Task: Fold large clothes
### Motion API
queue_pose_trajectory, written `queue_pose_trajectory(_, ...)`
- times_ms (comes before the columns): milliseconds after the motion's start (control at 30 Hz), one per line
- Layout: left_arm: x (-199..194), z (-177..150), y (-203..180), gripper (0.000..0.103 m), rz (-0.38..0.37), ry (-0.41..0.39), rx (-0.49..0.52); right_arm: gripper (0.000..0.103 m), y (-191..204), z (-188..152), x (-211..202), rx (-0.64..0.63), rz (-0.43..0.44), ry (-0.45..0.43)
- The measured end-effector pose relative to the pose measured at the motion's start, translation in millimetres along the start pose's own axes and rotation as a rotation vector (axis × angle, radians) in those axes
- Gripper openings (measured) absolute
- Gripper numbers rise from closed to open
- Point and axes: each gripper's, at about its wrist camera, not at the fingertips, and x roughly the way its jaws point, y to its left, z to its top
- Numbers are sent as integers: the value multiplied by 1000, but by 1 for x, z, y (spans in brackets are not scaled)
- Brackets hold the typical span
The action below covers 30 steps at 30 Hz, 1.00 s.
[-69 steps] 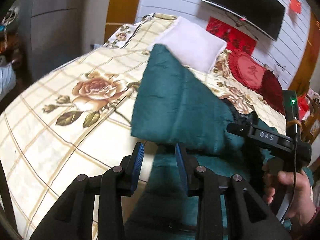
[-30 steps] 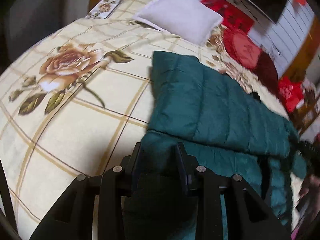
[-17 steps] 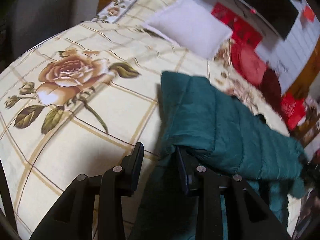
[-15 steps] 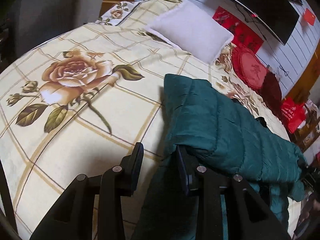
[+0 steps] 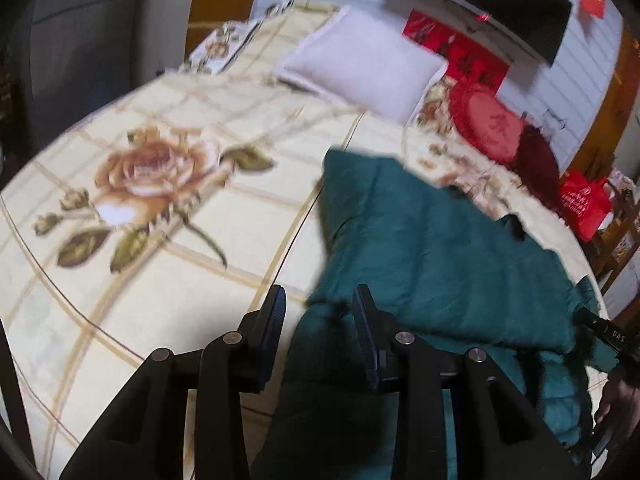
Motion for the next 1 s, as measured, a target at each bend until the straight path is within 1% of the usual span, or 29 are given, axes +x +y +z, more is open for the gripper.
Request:
queue_pose_trajectory(33,-5,4,-6,35,-5,-18,14,55,-2,2,-7,10,-5,-7)
queue_pose_trajectory(67,-6,8,-11,35,-9,-25,27,68,-5,4,-15,40,1,-33)
queue_pose_trajectory(100,-5,12,-16,35,-11,-26,40,69,-9,4,-22,62,9,-56)
queue_pose_trajectory(133,0,17,-25,35,-11,-21,56,69,-11,7,-29,90,24,-82)
queue_pose_trajectory(200,12,24,-36,35,-9,-6,71,69,-7,14,-32,89,64,-92)
queue_pose_trajectory(267,29,30,-44,35,2,21,81,69,3,17,-27,60,93,-78)
queue_pose_trajectory(333,50,38,-48,35,31,47,70,67,21,22,-14,-7,109,-48)
queue_pose_trajectory(433,71,51,-51,35,45,53,67,61,47,25,6,-126,72,-18)
queue_pose_trajectory(533,91,66,-49,36,59,48,58,61,53,27,25,-158,33,7)
queue_pose_trajectory(567,98,68,-47,39,61,68,57,61,51,27,31,-151,20,16)
queue_pose_trajectory(633,120,69,-42,42,76,142,52,60,45,27,42,-140,-6,34)
queue_pose_trajectory(667,126,68,-38,45,72,146,38,57,40,25,50,-135,-18,52)
queue_pose_trajectory(700,127,67,-37,46,70,141,31,57,36,23,59,-124,-14,75)
queue_pose_trajectory(733,128,65,-36,47,71,134,28,57,33,22,63,-120,-9,72)
queue_pose_trajectory(767,127,64,-37,47,76,130,35,57,34,21,64,-132,-18,59)
queue_pose_trajectory(833,123,63,-41,47,94,124,62,57,40,21,65,-168,-43,62)
queue_pose_trajectory(933,111,63,-44,47,98,110,72,56,41,24,49,-168,-40,63)
queue_pose_trajectory(1000,101,62,-46,47,79,99,71,56,39,23,29,-148,-8,39)
